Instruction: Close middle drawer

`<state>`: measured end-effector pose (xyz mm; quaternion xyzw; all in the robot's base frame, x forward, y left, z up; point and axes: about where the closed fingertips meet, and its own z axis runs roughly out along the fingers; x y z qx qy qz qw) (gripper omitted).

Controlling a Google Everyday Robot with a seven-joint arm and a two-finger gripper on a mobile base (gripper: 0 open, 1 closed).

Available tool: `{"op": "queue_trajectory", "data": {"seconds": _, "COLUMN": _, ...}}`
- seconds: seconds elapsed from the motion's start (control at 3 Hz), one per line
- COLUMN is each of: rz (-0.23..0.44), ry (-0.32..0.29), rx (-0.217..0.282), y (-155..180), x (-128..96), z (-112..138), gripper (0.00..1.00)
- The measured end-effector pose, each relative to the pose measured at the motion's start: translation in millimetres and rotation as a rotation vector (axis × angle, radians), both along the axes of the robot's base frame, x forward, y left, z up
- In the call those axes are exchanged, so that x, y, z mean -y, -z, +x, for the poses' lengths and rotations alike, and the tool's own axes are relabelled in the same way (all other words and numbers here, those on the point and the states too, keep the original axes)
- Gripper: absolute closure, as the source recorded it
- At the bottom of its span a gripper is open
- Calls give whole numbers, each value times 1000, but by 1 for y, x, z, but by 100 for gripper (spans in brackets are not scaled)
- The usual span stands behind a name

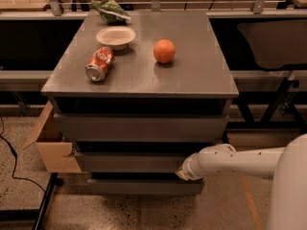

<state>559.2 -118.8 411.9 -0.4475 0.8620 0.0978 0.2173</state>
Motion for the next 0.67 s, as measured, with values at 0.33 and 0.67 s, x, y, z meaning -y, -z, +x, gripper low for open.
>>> {"op": "queue_trajectory", "data": {"seconds": 0.33, "rz": 2, "ry": 83, "rx": -76, "y": 11, "x": 23, "z": -28, "gripper": 100}}
{"op": "queue_trajectory", "data": {"seconds": 0.67, "rz": -7, "ry": 207, "rx": -142, "y": 17, "x": 61, "z": -51, "gripper": 100}}
